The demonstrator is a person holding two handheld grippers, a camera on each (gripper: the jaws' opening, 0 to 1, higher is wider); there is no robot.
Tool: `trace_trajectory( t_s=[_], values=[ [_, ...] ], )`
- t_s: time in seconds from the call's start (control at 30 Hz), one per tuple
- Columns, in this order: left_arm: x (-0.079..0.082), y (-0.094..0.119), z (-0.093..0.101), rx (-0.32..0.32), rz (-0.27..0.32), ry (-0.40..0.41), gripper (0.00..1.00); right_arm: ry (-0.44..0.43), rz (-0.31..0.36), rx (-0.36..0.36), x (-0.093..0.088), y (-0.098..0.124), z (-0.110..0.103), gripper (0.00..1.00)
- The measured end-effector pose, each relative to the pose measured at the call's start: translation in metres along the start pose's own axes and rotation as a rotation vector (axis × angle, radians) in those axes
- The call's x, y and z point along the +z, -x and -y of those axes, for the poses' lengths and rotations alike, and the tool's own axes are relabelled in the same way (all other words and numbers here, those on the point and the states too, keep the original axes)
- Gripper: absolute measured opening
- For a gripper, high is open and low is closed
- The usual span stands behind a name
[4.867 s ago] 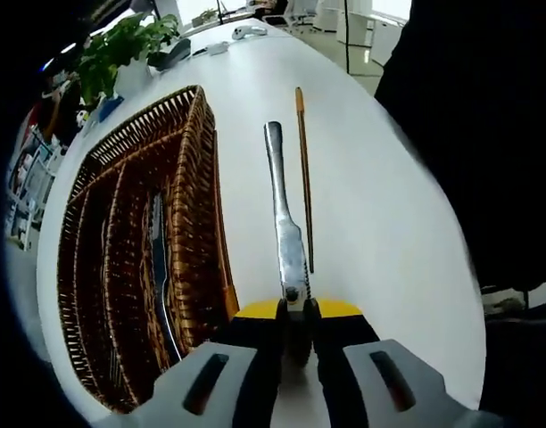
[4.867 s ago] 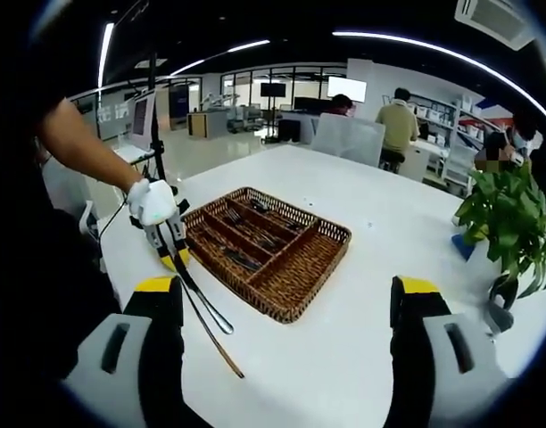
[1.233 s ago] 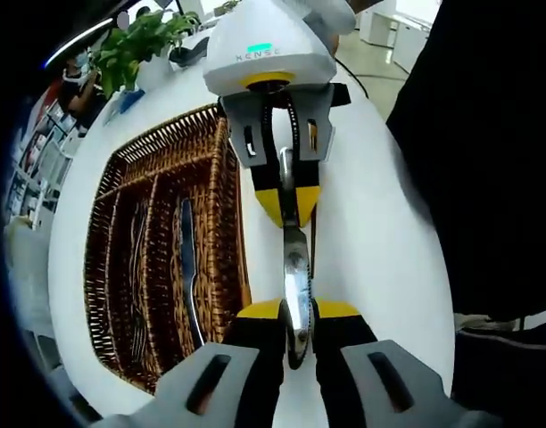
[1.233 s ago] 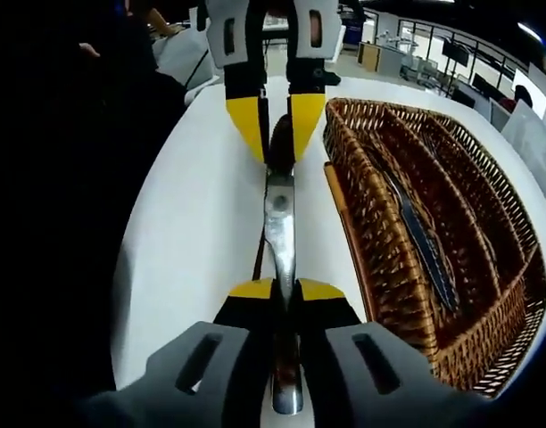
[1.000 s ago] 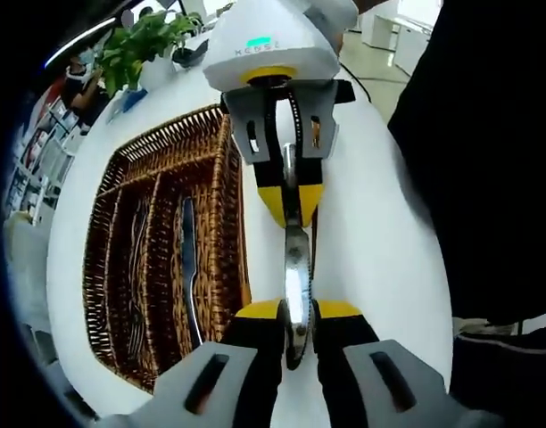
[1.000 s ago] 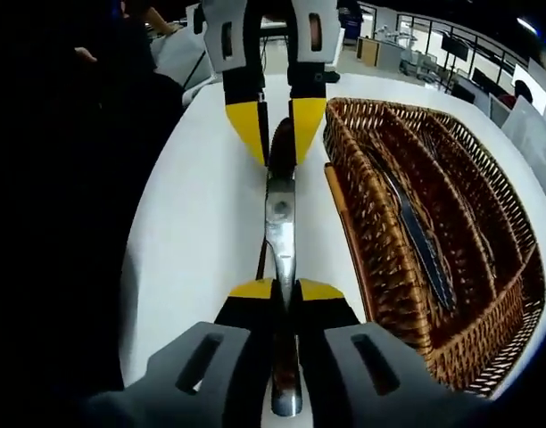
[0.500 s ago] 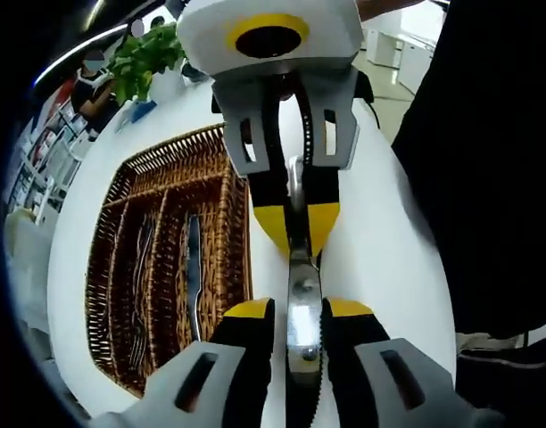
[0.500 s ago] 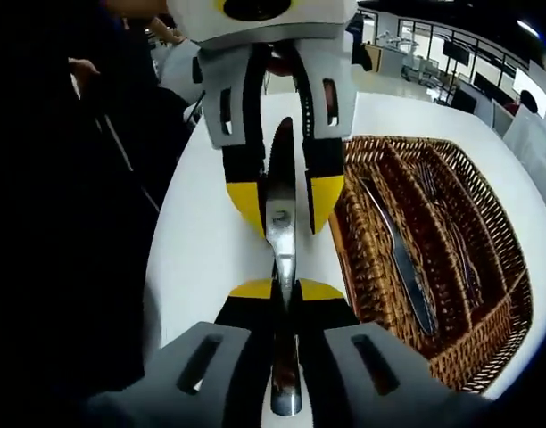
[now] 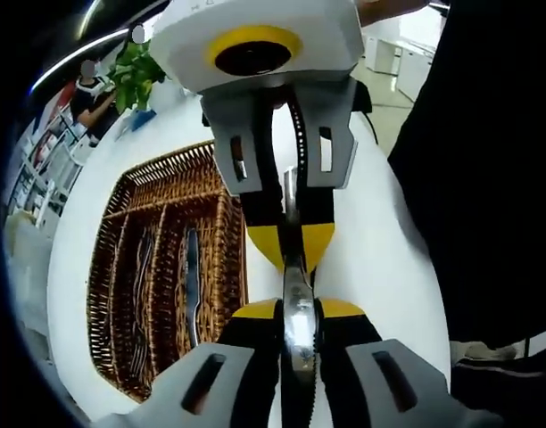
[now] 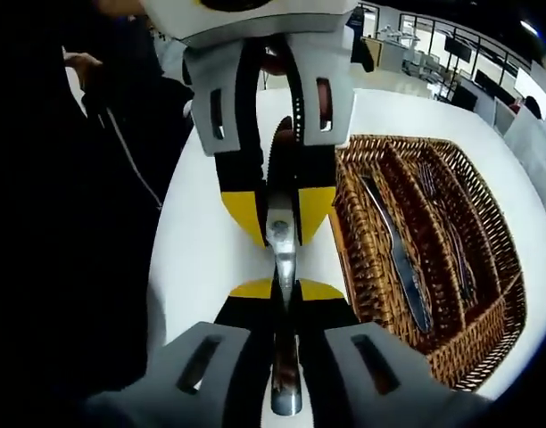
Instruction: Arrange the knives, forks, and spoons in their matching storage slots by inserting each utensil handle-first until every utensil is classified and aligned in the correct compartment
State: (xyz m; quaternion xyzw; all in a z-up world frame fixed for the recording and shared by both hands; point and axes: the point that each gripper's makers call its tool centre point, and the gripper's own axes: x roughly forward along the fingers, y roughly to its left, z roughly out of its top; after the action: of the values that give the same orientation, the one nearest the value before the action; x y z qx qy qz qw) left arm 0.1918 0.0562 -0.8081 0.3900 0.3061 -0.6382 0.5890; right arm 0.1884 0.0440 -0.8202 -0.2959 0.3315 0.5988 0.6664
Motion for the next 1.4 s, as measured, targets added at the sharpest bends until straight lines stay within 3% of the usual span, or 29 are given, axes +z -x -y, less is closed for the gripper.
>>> trace_trajectory(
  t_s=[0.17,0.33,0.47,0.63,0.77,0.8,0.83,0.87,0.9,1.03,1.1,1.4],
  values=[
    [0.003,0.003,0.001,-0.008,0.010,0.026,0.13,-0.027,0.011,0.014,0.001,0.002,-0.001,0.06],
    [0.007,0.006,-0.002,0.015,0.025,0.034,0.12,0.005,0.027,-0.008,0.002,0.007,0.005,0.07],
    [0.005,0.004,0.002,0.011,0.015,0.020,0.12,0.012,0.051,-0.041,0.005,0.011,0.012,0.23],
    [0.008,0.005,0.004,0.017,0.034,0.016,0.12,-0.009,0.040,-0.035,-0.002,0.010,0.012,0.28],
    [0.017,0.010,0.002,0.029,0.073,0.011,0.12,-0.038,0.017,0.008,-0.010,0.003,0.001,0.25],
    [0.019,0.011,0.001,0.031,0.079,0.009,0.12,-0.028,0.012,0.009,-0.012,0.002,-0.002,0.14],
    [0.019,0.011,0.001,0.030,0.083,0.007,0.12,0.018,-0.004,-0.080,-0.013,0.005,0.011,0.07],
    [0.020,0.011,0.001,0.034,0.084,-0.005,0.12,0.022,0.008,-0.024,-0.008,0.003,-0.001,0.07],
    [0.018,0.011,0.003,0.033,0.076,-0.007,0.12,0.006,0.004,-0.017,-0.006,0.003,-0.001,0.06],
    [0.017,0.012,0.005,0.026,0.078,-0.003,0.13,0.052,-0.010,-0.020,-0.007,0.004,-0.003,0.05],
    [0.014,0.012,0.007,0.008,0.072,0.066,0.13,0.057,-0.015,-0.016,-0.007,0.005,-0.004,0.05],
    [0.014,0.006,0.008,0.020,0.037,0.021,0.13,0.054,-0.061,-0.025,-0.003,0.011,-0.007,0.05]
  ],
)
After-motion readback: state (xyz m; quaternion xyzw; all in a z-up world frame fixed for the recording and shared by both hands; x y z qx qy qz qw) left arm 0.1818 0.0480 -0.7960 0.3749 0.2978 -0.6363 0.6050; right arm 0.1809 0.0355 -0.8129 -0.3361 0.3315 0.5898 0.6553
